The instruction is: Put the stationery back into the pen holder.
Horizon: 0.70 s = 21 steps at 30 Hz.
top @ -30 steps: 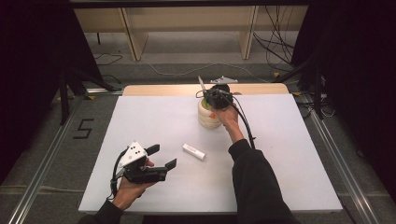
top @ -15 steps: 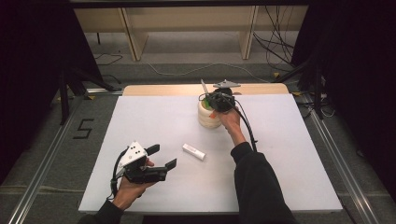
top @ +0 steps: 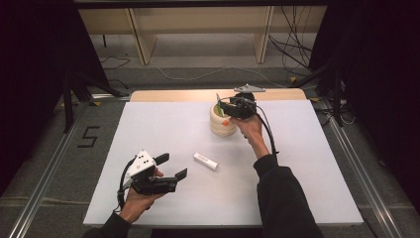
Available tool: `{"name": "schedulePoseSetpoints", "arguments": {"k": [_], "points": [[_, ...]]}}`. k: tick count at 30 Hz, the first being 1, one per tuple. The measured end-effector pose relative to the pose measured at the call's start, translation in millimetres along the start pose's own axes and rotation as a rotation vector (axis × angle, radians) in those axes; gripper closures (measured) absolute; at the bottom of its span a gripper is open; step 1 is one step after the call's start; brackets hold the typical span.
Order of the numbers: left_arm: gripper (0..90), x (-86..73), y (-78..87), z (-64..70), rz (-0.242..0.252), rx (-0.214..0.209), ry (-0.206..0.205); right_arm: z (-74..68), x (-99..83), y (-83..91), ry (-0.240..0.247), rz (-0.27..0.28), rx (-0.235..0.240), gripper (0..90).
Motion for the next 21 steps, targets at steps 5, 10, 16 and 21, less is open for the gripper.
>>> {"name": "schedulePoseSetpoints", "arguments": {"k": [5, 10, 16, 21], "points": [[15.2, -0.4, -0.5, -0.1, 0.001, 0.003, 0.000, -7.1, 2.1, 14.7, 0.022, -0.018, 0.027, 40.1], [15.2, -0.7, -0.7, 0.1, -0.003, 0.001, -0.002, -21.6, 0.3, 27.5, 0.062, -0.058, 0.074, 35.6], [15.2, -1.0, -0.3, -0.8, -0.008, 0.005, -0.007, -40.9, -4.0, 39.5, 0.080, -0.110, 0.148, 33.6], [15.2, -1.0, -0.4, -0.6, -0.007, 0.006, -0.007, -54.6, -12.0, 43.9, 0.104, -0.153, 0.190, 33.0]]}}
Point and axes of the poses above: each handheld gripper's, and its own axes: y roughly backward along the jaws, x roughly out of its top, z roughly to its right, the point moved 5 cm from there along -y, roughly forward along the jaws, and after that the axes turned 3 degrees about z, right-handed, at the moved point
